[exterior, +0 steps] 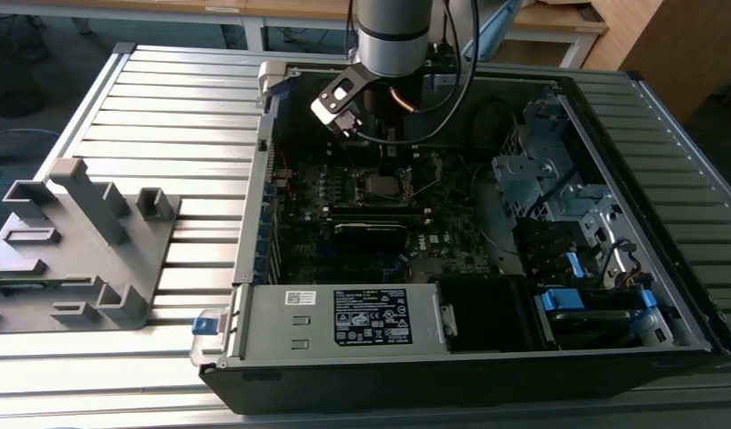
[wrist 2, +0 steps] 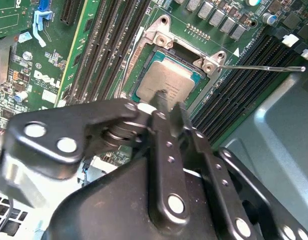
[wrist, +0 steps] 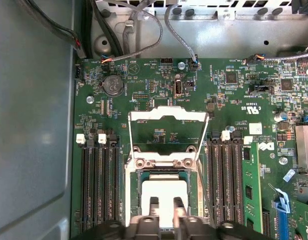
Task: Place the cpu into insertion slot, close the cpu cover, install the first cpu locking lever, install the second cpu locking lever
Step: 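Place the cpu into insertion slot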
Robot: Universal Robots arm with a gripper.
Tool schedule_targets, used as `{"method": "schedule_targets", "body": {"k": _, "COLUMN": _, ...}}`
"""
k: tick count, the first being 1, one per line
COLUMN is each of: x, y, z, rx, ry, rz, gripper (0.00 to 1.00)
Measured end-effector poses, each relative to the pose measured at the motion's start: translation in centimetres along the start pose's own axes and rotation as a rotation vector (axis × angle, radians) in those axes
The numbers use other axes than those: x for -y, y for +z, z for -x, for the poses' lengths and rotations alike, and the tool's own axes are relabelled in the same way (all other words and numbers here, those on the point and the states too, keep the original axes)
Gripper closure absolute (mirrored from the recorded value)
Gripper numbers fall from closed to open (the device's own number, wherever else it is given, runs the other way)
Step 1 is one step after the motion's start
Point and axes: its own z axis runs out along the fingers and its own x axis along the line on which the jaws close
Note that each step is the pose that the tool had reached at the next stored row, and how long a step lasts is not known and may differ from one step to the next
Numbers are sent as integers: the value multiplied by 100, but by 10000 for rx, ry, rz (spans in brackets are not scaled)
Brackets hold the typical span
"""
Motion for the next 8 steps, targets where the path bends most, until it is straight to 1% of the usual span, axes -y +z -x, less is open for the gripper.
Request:
{"method": "schedule_targets", "body": {"k": 1, "x": 0, "y": 0, "z": 0, "rx": 0, "ry": 0, "rz": -1, "gripper": 77}}
{"method": "schedule_targets", "body": {"k": 3, "x": 0, "y": 0, "z": 0, "rx": 0, "ry": 0, "rz": -2, "gripper": 88}}
{"method": "schedule_targets", "body": {"k": 8, "x": 0, "y": 0, "z": 0, "rx": 0, "ry": 0, "rz": -5, "gripper": 89}}
